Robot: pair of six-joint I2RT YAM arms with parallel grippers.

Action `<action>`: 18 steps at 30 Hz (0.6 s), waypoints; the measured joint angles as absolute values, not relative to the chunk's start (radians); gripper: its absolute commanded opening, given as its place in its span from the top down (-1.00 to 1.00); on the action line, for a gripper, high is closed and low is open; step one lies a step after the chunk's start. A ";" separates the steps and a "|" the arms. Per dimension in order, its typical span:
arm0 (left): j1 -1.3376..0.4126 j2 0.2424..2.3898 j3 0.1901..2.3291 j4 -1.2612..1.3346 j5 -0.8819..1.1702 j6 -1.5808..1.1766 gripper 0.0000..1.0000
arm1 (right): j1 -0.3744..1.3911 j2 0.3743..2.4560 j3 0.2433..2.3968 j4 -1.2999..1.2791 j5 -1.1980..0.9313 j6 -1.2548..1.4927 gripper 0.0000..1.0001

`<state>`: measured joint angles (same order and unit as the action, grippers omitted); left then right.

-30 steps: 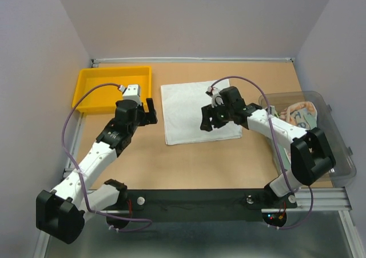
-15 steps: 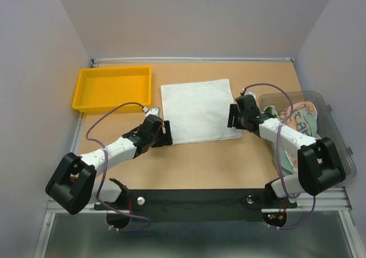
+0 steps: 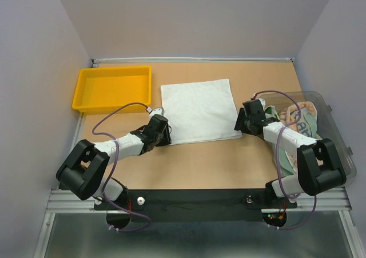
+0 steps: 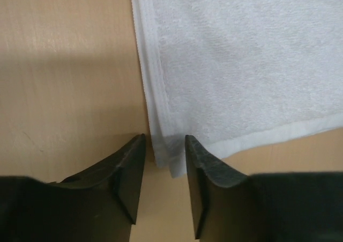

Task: Fold and stack the towels
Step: Fold the towel

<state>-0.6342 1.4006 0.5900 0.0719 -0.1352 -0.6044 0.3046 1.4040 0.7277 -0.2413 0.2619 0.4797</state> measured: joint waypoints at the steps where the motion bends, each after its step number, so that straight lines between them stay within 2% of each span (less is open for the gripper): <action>1: -0.634 1.404 0.590 0.073 -0.135 -0.604 0.41 | 0.299 1.403 0.722 -0.233 0.258 0.484 -0.22; 4: -0.635 1.409 0.590 0.072 -0.133 -0.608 0.71 | 0.271 1.398 0.690 -0.204 0.231 0.499 -0.18; 6: -0.635 1.409 0.590 0.071 -0.133 -0.611 0.74 | 0.248 1.398 0.663 -0.191 0.210 0.510 -0.15; 15: -0.635 1.398 0.590 0.057 -0.133 -0.611 0.95 | 0.222 1.391 0.620 -0.141 0.142 0.546 0.24; 18: -0.635 1.398 0.590 0.053 -0.133 -0.611 1.00 | 0.218 1.376 0.599 -0.124 0.125 0.558 0.24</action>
<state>-0.6346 1.3975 0.5896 0.0528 -0.1329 -0.6109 0.2176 1.3762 0.5987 -0.1238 0.1249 0.5575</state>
